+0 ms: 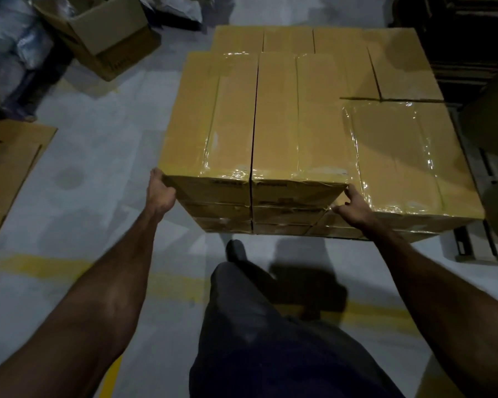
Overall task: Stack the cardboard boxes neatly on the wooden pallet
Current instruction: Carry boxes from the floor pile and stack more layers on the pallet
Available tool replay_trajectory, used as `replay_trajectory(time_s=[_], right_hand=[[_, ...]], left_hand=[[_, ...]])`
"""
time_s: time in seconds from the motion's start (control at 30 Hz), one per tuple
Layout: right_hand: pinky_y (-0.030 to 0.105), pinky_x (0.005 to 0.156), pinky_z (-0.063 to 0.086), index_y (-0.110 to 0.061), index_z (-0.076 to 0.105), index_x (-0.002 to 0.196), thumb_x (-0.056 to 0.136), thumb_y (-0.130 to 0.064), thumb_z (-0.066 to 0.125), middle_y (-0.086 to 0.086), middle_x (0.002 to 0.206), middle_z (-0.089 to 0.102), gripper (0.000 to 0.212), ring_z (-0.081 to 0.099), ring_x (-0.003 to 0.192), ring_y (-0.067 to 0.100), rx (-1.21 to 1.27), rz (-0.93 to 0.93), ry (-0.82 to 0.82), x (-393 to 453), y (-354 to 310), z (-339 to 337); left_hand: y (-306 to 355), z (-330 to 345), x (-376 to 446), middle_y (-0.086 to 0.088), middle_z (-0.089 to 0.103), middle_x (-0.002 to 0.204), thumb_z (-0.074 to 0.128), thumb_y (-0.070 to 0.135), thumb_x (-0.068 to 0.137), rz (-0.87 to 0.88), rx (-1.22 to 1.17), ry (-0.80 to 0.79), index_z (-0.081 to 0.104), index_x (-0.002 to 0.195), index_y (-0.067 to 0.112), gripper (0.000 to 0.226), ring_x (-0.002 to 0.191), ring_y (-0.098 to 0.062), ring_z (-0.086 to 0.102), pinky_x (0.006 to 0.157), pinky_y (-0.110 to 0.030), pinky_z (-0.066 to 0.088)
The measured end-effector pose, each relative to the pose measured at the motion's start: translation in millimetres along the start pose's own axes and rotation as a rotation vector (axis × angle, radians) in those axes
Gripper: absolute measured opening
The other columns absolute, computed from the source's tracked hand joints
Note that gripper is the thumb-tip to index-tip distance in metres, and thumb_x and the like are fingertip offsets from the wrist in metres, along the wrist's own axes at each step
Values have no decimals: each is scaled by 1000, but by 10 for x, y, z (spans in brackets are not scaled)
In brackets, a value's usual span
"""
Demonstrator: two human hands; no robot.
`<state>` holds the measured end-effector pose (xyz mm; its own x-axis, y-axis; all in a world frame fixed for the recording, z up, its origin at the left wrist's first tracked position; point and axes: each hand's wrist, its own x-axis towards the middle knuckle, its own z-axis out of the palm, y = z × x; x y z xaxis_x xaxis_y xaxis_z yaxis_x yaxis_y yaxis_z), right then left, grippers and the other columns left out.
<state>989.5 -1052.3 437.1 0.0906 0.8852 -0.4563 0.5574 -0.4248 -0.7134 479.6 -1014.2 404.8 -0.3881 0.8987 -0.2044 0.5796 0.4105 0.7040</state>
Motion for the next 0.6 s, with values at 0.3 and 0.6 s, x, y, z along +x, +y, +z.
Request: replay_trajectory(time_s=[0.3,0.6], right_hand=[[64,112,43,-20,39,153,99,-17,68,10,167,34,61,37,149,38,92,32,37,-35,-90,2],[42,90,53,-14,38,153,98,-7,67,10,165,37,62,47,139,39,62,79,39,-26,-172,39]], left_hand=[[165,-22,-61,-7,64,126,49,-9,81,-109,-119,-7,55,140,21,66,118,-31,60,102,-48,56],[217,-21,-83,-4,58,133,55,-14,78,-95,-142,-61,55,139,21,69,121,-25,56,104,-44,55]])
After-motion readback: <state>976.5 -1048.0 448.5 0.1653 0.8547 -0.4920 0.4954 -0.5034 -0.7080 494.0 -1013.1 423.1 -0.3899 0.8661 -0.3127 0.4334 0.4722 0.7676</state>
